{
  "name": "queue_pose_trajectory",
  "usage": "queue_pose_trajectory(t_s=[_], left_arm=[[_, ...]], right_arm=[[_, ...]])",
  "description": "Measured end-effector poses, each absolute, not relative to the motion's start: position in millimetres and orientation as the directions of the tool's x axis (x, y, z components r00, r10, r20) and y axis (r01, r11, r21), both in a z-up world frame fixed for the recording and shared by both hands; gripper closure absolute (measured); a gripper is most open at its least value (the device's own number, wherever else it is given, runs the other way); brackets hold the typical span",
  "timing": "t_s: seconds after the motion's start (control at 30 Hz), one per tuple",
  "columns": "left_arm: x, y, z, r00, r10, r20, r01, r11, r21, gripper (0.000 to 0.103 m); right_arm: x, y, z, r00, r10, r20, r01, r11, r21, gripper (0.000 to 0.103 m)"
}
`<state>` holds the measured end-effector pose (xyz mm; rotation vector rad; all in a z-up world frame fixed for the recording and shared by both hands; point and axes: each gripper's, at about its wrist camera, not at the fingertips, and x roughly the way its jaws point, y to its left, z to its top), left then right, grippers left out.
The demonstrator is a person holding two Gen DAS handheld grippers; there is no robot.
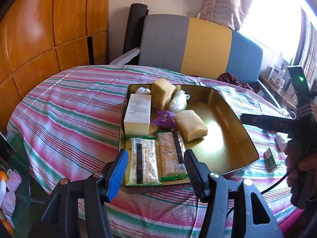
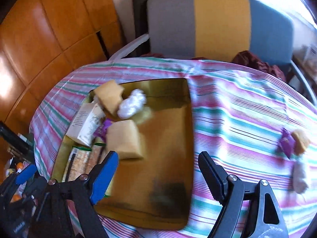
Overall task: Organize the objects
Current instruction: 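Move the right tool back over the remaining items while the left approaches the medicine box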
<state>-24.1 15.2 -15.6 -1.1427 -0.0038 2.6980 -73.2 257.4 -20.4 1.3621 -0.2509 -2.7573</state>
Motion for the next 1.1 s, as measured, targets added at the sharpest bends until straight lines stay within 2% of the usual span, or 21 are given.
queue_pose_trajectory(t_s=[0.23,0.37,0.63,0.7,0.77,0.87,1.1], left_arm=[[-22.0,32.4,-11.8,-0.671,0.214,-0.71,-0.235,-0.969,-0.071,0.044],[-21.8,48.4,-9.3,-0.656,0.251,-0.712,-0.282,-0.956,-0.077,0.044],[-22.3,97.7,-10.4,-0.581,0.342,-0.739,-0.406,-0.908,-0.101,0.044],[-19.4,118.6,-9.6,-0.56,0.367,-0.743,-0.459,-0.884,-0.091,0.044],[-17.1,139.6,-9.6,-0.533,0.392,-0.75,-0.505,-0.858,-0.09,0.044],[-13.0,169.6,-9.6,-0.501,0.427,-0.753,-0.564,-0.821,-0.09,0.047],[-9.7,239.7,-21.4,-0.39,0.49,-0.78,-0.665,-0.736,-0.129,0.048]], right_arm=[[-33.2,328.2,-12.1,-0.628,-0.027,-0.778,-0.146,-0.978,0.152,0.018],[-8.4,379.2,-8.5,-0.63,0.058,-0.774,-0.246,-0.961,0.129,0.015],[44.5,492.7,-20.9,-0.566,0.281,-0.775,-0.538,-0.838,0.089,0.014],[61.8,520.6,-33.1,-0.535,0.32,-0.782,-0.635,-0.763,0.123,0.013],[74.7,544.6,-42.1,-0.498,0.319,-0.807,-0.717,-0.674,0.176,0.014],[90.2,567.1,-39.6,-0.512,0.344,-0.787,-0.769,-0.591,0.242,0.014],[93.8,573.3,-45.3,-0.505,0.301,-0.809,-0.779,-0.563,0.277,0.013]])
